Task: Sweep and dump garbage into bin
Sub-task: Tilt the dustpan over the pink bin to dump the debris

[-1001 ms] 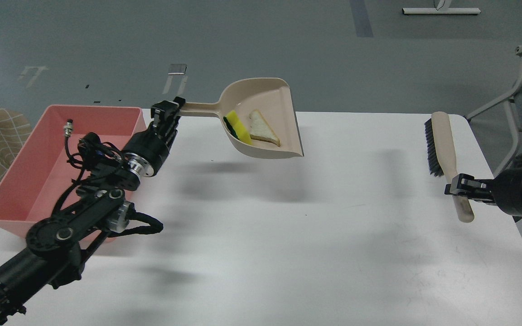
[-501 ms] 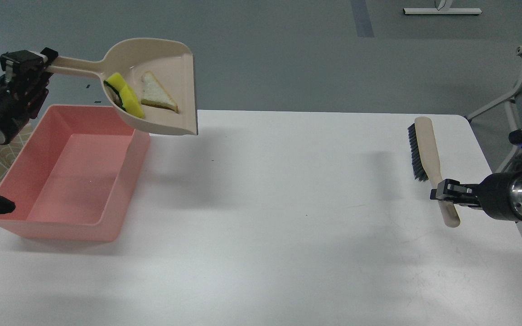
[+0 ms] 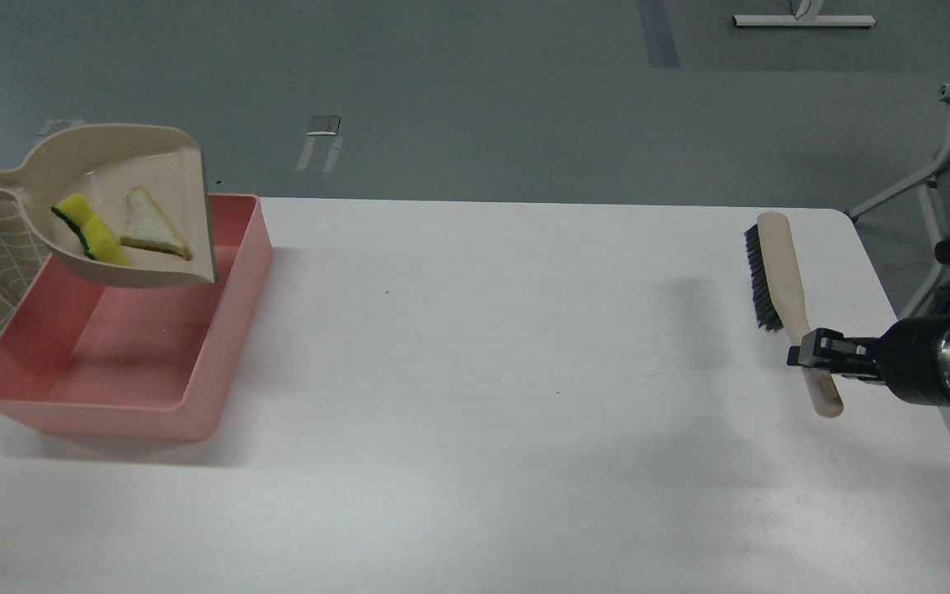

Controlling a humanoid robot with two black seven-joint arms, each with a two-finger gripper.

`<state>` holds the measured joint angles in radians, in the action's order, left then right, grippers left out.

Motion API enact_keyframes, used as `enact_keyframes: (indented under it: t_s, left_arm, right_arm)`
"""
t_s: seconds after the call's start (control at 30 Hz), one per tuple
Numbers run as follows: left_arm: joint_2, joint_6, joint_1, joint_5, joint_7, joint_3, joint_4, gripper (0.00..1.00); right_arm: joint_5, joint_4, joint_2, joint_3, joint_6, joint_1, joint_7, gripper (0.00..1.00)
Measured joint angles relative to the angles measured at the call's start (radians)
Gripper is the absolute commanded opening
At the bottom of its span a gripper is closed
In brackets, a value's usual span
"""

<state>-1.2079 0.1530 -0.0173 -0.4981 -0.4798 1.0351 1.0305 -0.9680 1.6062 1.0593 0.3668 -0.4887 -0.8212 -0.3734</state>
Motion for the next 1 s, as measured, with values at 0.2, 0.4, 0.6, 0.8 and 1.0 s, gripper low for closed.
enact_keyframes:
  t_s: [0.2,0.4,0.6,0.8,1.0]
  left_arm:
    - [0.001,0.047,0.002,-0.039,-0.009,-0.014,-0.154,0.0]
    - [-0.033,0.043,0.001,-0.177,-0.009,-0.008,-0.162,0.0]
    - [-0.095,0.037,-0.017,-0.258,-0.009,0.001,-0.127,0.0]
    - [-0.148,0.007,-0.039,-0.377,-0.009,0.001,-0.058,0.0]
    - [-0.202,-0.026,-0.041,-0.402,-0.009,0.001,0.011,0.0]
  right_arm:
    - [0.0,0.0,0.001,0.0,0.0,0.009,0.004,0.0]
    - [0.0,0.003,-0.002,0.0,0.0,0.011,0.004,0.0]
    - [0.0,0.005,-0.002,0.001,0.0,0.011,0.004,0.0]
    - [0.0,0.005,-0.004,0.001,0.0,0.011,0.004,0.0]
    - [0.0,0.005,-0.005,0.001,0.0,0.011,0.004,0.0]
